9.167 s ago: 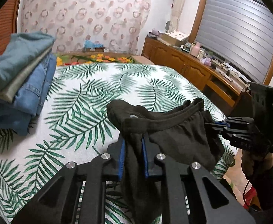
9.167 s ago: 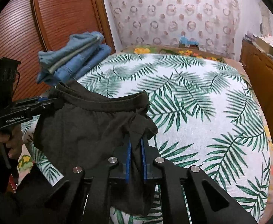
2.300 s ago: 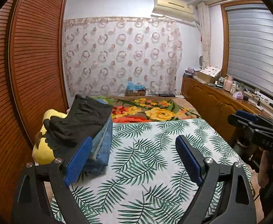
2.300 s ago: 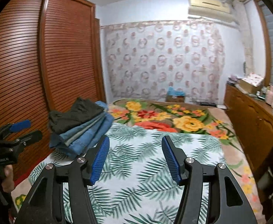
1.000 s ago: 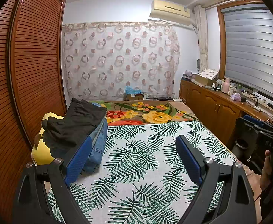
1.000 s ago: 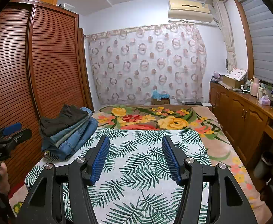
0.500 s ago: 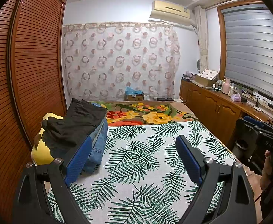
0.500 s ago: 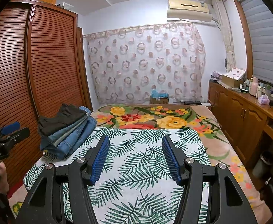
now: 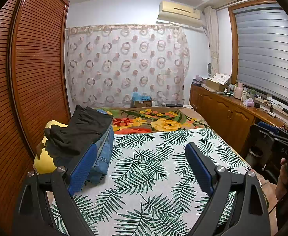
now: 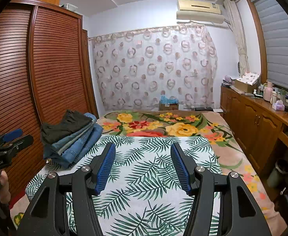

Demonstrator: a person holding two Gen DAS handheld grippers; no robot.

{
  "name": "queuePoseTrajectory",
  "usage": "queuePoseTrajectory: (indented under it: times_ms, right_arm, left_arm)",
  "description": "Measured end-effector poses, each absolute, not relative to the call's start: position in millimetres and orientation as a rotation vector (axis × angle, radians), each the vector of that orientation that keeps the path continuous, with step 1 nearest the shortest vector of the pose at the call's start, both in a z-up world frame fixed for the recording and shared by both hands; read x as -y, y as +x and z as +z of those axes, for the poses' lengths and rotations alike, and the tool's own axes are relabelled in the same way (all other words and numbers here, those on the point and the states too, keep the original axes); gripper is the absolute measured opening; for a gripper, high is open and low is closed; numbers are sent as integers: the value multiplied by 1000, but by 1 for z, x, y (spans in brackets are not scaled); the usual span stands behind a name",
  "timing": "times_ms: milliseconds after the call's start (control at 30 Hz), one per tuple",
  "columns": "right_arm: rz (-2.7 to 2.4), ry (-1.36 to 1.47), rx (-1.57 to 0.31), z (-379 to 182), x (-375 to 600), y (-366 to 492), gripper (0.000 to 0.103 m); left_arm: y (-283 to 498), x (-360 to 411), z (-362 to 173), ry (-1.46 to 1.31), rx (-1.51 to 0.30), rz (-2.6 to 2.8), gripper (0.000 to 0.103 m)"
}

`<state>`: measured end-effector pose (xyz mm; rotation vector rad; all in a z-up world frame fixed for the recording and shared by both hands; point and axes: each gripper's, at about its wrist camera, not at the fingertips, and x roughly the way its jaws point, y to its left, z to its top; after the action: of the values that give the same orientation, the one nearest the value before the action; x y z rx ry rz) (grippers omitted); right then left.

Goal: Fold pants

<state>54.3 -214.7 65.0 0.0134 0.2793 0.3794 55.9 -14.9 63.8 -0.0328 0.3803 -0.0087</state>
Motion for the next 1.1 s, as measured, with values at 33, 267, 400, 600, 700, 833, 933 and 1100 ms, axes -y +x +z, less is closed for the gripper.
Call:
queuePoseTrajectory:
  times_ms: [33, 267, 400, 600, 700, 833, 933, 1100]
  right_arm:
    - [379, 13, -279, 65, 215, 54, 60]
    - [380, 14, -281, 65, 215, 55, 60]
    - [385, 17, -282, 65, 216, 55, 60]
    - [384, 15, -281, 65, 216, 55, 60]
    - [384, 15, -281, 65, 217, 55, 60]
    - [383, 15, -281, 64, 217, 56, 60]
    - [383, 15, -280, 64, 217, 56, 60]
    - [384, 15, -280, 64, 217, 56, 60]
  left_arm:
    - [57, 15, 64, -33, -381, -9, 91]
    - [55, 16, 63, -33, -381, -10, 91]
    - [55, 17, 63, -33, -381, -10, 91]
    - [55, 17, 63, -33, -380, -10, 91]
    - [56, 17, 64, -32, -380, -12, 91]
    - [55, 17, 64, -33, -378, -13, 91]
    - [54, 17, 63, -33, -378, -13, 91]
    - [54, 19, 64, -32, -378, -12, 91]
